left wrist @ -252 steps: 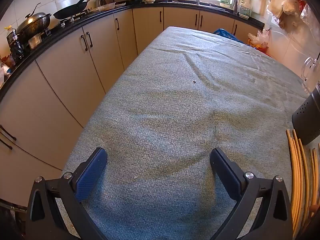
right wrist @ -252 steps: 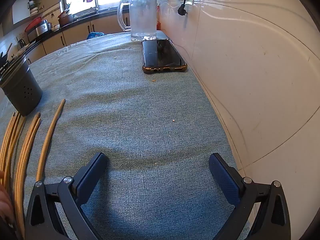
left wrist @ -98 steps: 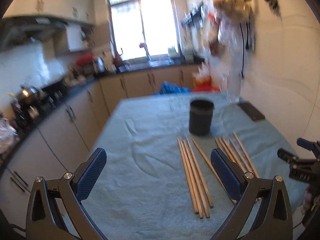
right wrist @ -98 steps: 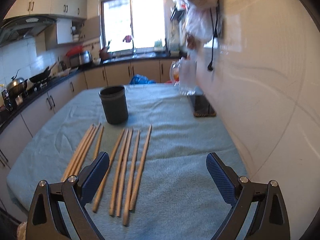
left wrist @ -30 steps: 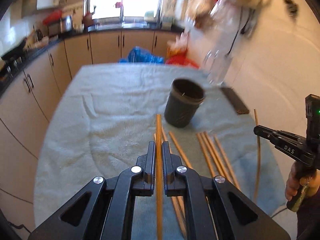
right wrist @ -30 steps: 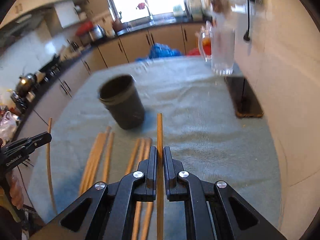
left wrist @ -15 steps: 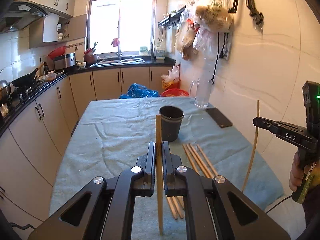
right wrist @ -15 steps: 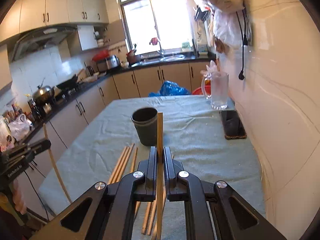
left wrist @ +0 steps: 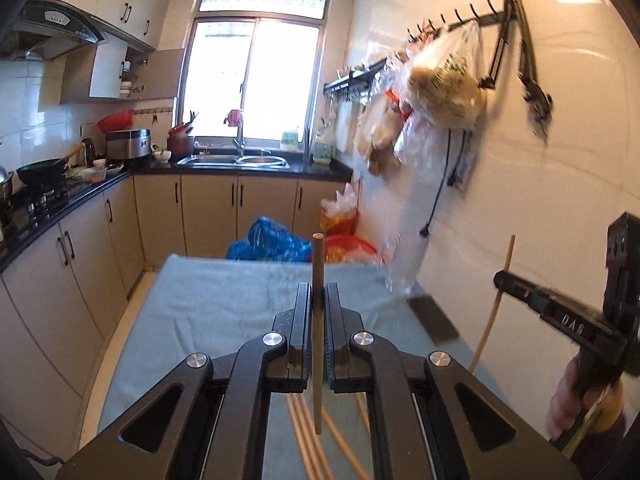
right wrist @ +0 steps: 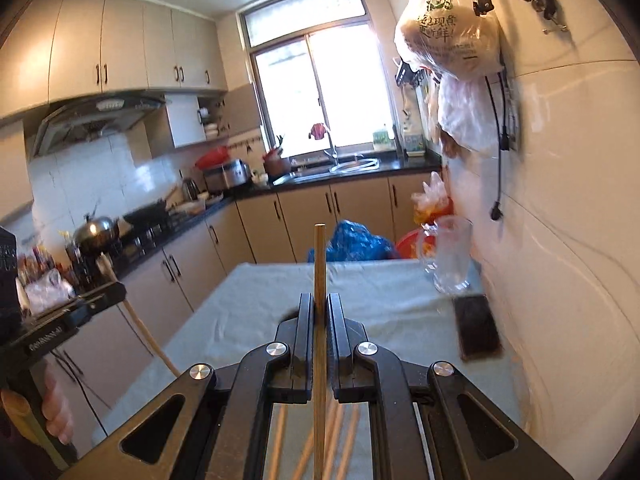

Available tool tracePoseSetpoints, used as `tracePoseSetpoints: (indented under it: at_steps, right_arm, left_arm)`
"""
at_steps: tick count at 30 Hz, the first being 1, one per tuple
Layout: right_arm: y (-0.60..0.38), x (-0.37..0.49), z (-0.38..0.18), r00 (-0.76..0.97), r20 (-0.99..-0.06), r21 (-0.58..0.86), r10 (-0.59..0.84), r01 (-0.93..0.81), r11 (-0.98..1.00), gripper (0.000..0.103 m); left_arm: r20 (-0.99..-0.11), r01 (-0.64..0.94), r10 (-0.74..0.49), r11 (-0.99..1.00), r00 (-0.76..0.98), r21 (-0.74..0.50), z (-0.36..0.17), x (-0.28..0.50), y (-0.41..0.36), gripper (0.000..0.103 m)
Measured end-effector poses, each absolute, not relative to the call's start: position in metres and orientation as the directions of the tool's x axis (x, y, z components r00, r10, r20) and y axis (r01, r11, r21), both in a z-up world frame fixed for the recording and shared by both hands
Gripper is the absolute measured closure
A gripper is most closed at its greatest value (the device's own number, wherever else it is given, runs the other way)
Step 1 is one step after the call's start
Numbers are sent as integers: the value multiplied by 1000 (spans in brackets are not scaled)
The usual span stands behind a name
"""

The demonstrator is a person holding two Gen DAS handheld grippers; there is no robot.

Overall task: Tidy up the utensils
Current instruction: 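Lift the chopstick upright and carry it over the grey cup, then open the left gripper to drop the chopstick into the cup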

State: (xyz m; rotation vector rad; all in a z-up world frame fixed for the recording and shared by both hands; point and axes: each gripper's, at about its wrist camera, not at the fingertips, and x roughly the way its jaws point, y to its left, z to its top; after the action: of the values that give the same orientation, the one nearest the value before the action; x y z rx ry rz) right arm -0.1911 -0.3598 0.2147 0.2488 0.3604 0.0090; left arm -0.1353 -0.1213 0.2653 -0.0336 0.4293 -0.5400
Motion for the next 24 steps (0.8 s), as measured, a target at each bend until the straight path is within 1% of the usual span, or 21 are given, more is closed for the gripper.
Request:
tracePoseSetpoints:
  at_steps: [4, 7, 12, 14, 17, 21, 24]
  right_arm:
    - [-366, -153, 232, 958, -280, 300, 56, 32, 953, 96]
    - [-372, -127, 236, 970, -239, 334, 36, 48, 941, 96]
    - [-380, -90, 234, 979, -203, 372, -18, 94, 924, 96]
    - [-380, -75, 228, 978, -200, 363, -55, 126, 923, 96]
    - [-380, -54, 211, 969, -236, 343, -79, 159, 926, 96]
    - [-384, -22, 176, 935, -354, 367, -31, 169, 914, 96]
    - [-389, -8, 155, 909, -417, 382, -14, 189, 905, 96]
  left_arm:
    - [-344, 487, -518, 855, 783, -178, 289, -98, -141, 97]
    - [-329, 488, -529, 849, 782, -205, 298, -72, -156, 97]
    - [-349, 465, -510, 860, 786, -209, 290, -28, -182, 97]
    - [-364, 455, -500, 866, 785, -209, 282, -13, -189, 97]
    - [-426, 438, -486, 874, 763, -212, 257, 12, -202, 97]
    - [-508, 430, -478, 876, 717, -218, 222, 32, -211, 97]
    - [-536, 430, -475, 877, 698, -216, 208, 38, -212, 97]
